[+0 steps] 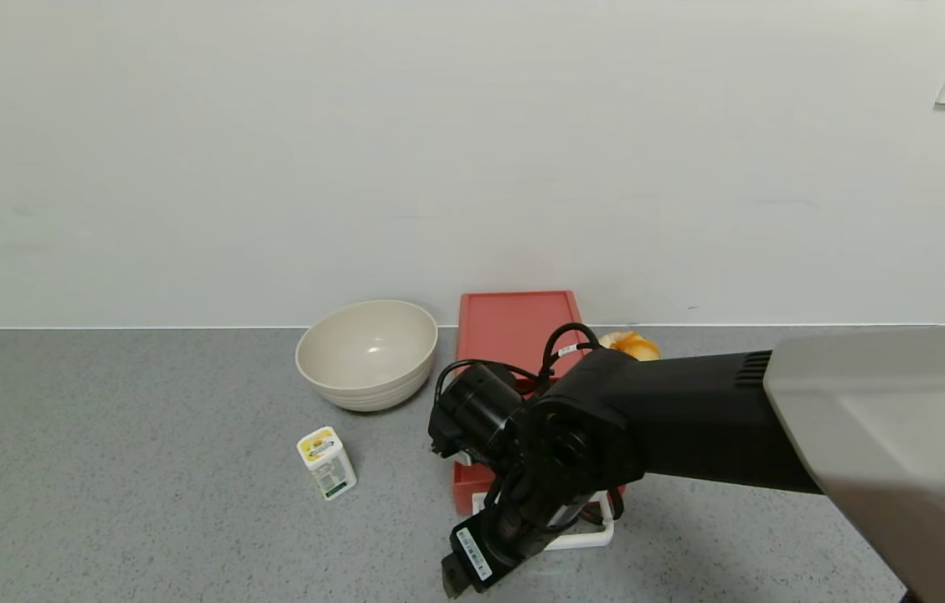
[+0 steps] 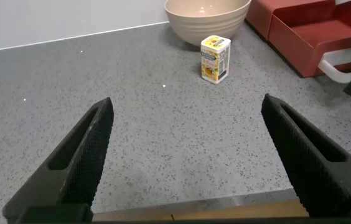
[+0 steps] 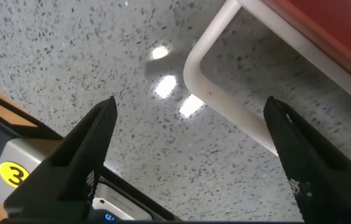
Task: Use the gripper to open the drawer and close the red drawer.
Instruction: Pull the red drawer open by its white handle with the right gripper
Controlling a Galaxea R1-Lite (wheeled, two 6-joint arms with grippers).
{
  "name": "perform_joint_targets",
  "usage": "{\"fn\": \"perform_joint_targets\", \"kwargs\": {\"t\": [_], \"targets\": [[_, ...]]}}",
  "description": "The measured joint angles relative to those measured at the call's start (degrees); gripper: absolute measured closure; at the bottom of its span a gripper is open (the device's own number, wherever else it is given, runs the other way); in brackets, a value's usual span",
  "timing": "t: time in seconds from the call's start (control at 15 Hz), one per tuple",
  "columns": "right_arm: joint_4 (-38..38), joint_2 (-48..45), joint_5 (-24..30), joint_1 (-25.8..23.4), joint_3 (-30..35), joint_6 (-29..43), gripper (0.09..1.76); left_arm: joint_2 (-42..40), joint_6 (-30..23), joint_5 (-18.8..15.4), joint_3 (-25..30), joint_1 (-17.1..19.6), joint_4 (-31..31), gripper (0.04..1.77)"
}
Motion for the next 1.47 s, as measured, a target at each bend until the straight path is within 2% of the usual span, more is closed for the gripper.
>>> {"fn": "perform_joint_targets", "kwargs": {"t": [1.07, 1.47], "targets": [[3.23, -1.73, 1.35, 2.78, -0.35, 3.49, 0.14, 0.00, 0.02, -0.02, 0.00, 0.00, 0.00, 0.09], [7.53, -9.42, 0.90, 2.78, -0.46, 2.38, 0.14, 0.00, 0.02, -0.02, 0.00, 0.00, 0.00, 0.09]]}}
